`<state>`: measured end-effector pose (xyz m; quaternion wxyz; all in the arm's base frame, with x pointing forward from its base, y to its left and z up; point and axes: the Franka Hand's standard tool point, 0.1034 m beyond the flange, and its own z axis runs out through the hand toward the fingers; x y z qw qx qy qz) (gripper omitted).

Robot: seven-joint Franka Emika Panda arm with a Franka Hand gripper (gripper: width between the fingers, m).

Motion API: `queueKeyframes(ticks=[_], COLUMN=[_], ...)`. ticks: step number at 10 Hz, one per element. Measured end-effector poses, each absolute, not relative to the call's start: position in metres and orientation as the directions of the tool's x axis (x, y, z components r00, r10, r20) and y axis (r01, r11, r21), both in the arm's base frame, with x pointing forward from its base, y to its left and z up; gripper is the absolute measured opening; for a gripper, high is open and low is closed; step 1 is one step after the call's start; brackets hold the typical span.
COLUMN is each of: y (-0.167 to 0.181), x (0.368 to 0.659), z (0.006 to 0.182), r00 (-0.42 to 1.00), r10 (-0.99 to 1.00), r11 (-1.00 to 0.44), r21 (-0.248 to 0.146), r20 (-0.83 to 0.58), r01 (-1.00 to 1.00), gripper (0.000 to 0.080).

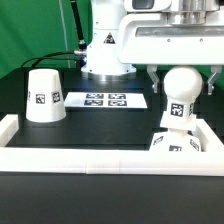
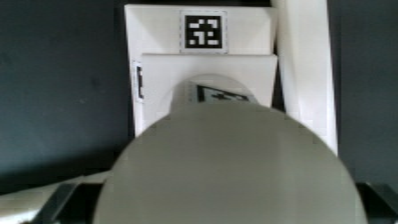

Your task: Assemble lamp

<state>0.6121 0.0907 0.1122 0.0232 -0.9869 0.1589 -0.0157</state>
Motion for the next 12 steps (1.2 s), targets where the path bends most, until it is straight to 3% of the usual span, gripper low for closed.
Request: queueKeyframes(ticks=[2,3,6,10,12], y=[0.09,0.09,0.089,0.057,0.039], x=[0.611,0.611,0.609,0.587,0.57], z=[0.112,0.113,0.133,0.17,0.174], r00=[0.93,0.936,0.968,0.957,0.947], r10=[-0.368,-0.351,-0.247,-0.289,-0.317], r11=[-0.929,-0.935,-0.968,-0.957,-0.948], r21=[-0.047,-0.048,-0.056,-0.054,-0.05], r20=[0.016,0.017,0.04,0.042,0.039], r01=[-0.367,-0.35,-0.244,-0.286,-0.315], gripper=[0.0578,0.0643,0.0697,0.0698,0.0698])
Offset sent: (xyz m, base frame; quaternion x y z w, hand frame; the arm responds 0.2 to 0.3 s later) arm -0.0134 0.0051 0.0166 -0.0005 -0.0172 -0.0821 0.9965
